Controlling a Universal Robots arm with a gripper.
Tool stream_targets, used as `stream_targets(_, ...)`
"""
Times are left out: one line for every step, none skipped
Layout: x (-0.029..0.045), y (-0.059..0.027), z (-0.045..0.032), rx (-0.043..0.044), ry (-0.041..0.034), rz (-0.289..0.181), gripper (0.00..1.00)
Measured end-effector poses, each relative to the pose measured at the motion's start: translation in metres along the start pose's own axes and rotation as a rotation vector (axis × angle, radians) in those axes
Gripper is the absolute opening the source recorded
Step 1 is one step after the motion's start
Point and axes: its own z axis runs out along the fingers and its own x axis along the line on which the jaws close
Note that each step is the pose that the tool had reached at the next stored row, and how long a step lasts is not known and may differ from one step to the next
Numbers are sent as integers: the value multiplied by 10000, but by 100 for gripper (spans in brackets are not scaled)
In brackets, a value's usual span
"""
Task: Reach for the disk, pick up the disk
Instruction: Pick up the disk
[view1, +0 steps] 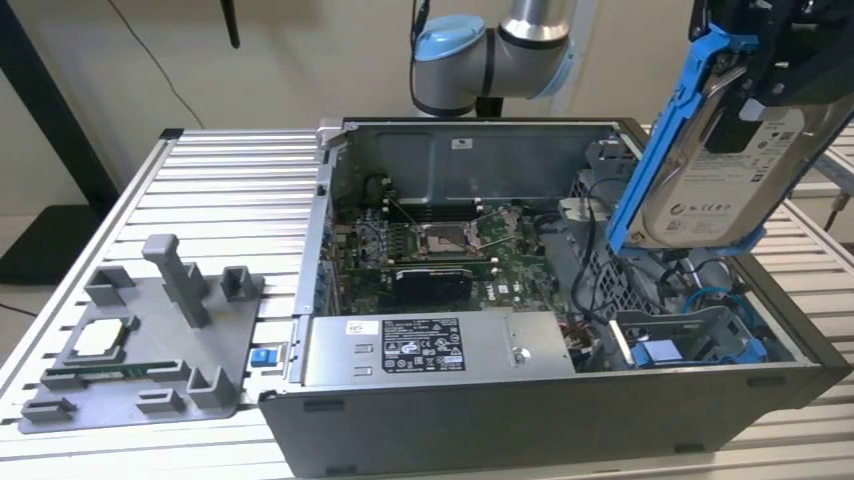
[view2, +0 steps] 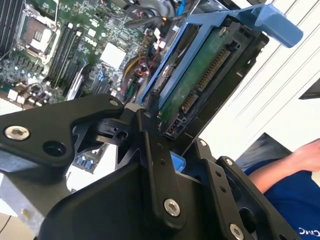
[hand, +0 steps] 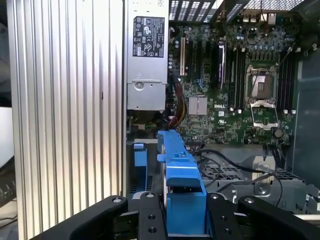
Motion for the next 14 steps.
stream_targets(19, -11, 4, 0, 1, 2, 0)
stream_targets(36, -22, 7, 0, 0, 3, 0)
stream_targets(55, -32, 11, 0, 0, 4, 0)
stream_targets(73, -41, 13, 0, 0, 5, 0)
stream_targets(91, -51, 16, 0, 1, 6, 0)
stream_targets(109, -61, 19, 0, 1, 7, 0)
stream_targets(124, -71, 21, 0, 1, 8, 0)
stream_targets(135, -79, 24, 0, 0, 9, 0)
stream_targets(142, -84, 26, 0, 0, 9, 0)
stream_targets(143, -84, 27, 0, 0, 9, 0)
stream_targets(143, -84, 26, 0, 1, 11, 0)
stream_targets(144, -85, 27, -1, 1, 10, 0)
stream_targets(145, -86, 29, 0, 2, 10, 0)
stream_targets(147, -86, 30, 0, 1, 10, 0)
